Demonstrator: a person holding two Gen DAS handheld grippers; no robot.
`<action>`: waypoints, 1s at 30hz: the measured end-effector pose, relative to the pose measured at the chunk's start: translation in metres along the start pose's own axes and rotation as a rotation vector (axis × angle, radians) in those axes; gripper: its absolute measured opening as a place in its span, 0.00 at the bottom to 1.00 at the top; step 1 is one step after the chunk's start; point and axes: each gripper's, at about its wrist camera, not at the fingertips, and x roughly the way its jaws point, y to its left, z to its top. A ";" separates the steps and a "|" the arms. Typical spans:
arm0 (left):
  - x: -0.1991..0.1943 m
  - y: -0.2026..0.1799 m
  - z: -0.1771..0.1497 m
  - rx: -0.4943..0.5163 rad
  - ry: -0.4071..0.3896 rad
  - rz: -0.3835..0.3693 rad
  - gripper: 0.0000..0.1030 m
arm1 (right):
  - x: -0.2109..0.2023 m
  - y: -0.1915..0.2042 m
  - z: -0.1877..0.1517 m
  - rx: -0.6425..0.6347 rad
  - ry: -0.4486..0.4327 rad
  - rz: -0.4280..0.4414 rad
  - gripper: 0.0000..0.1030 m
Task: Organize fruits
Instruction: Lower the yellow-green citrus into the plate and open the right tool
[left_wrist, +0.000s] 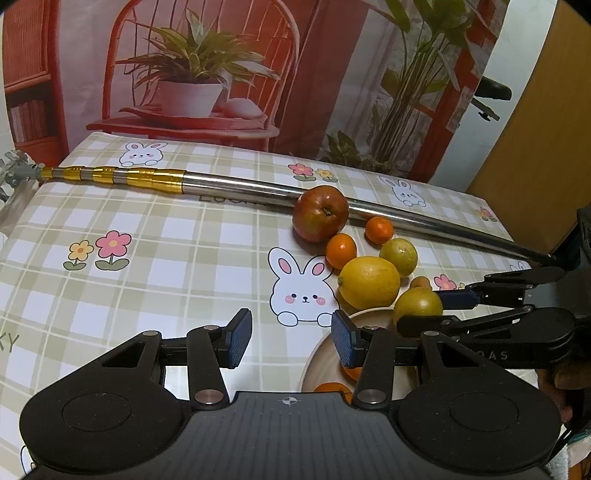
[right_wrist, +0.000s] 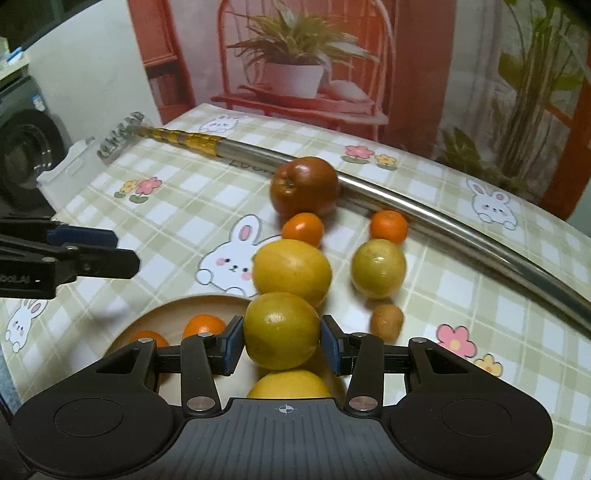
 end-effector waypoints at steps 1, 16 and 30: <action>0.000 0.000 0.000 -0.001 0.002 -0.002 0.48 | 0.001 0.003 0.000 -0.008 0.002 0.008 0.39; -0.001 0.000 -0.001 -0.003 0.005 -0.005 0.48 | 0.013 0.005 0.001 0.022 0.031 0.037 0.40; -0.001 -0.003 0.006 0.003 0.022 -0.014 0.48 | -0.030 -0.035 -0.014 0.161 -0.110 -0.022 0.41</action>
